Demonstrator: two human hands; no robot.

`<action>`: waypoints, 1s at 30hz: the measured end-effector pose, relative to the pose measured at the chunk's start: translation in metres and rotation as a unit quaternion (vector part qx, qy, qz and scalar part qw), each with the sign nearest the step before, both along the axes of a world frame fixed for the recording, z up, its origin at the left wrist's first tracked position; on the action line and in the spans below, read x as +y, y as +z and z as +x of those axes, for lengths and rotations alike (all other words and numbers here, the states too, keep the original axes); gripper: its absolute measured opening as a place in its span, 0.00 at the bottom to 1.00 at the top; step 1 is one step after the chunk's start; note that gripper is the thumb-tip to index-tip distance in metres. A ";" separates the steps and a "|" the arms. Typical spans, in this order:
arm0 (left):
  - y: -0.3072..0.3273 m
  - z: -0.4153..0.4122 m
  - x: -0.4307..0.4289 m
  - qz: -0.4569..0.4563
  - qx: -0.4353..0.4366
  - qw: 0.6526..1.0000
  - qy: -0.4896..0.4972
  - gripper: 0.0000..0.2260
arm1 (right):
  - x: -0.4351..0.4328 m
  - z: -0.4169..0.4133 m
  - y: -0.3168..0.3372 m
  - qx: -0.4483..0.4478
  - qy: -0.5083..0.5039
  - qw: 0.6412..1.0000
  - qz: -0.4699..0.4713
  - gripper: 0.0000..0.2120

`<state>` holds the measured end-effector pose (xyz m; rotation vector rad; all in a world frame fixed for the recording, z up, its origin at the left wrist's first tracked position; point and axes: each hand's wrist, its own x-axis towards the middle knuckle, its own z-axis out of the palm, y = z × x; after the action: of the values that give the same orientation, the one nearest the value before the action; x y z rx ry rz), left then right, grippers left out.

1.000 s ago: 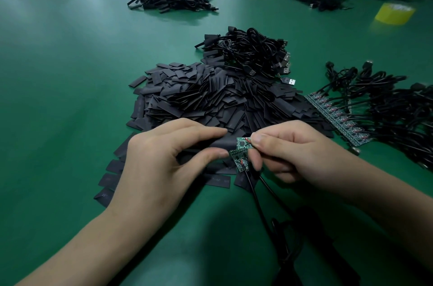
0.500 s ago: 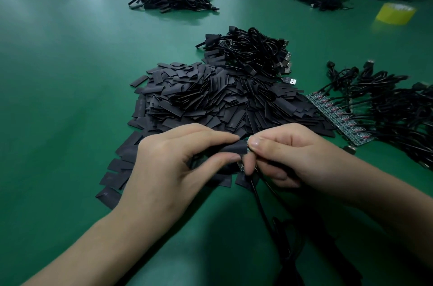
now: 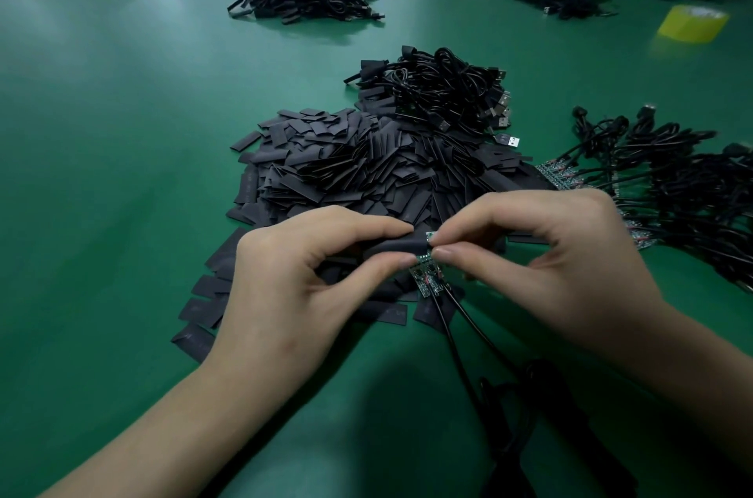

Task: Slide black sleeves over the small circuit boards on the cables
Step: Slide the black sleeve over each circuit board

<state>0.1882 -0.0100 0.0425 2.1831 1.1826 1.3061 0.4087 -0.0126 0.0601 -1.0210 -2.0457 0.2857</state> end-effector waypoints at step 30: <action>-0.008 0.004 0.005 -0.119 -0.161 0.980 0.014 0.14 | -0.004 -0.009 -0.008 0.074 0.010 0.993 -0.094 0.03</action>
<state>0.1925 -0.0047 0.0346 1.7168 1.1727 1.3866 0.4000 -0.0170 0.0525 -1.0613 -1.9226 0.5575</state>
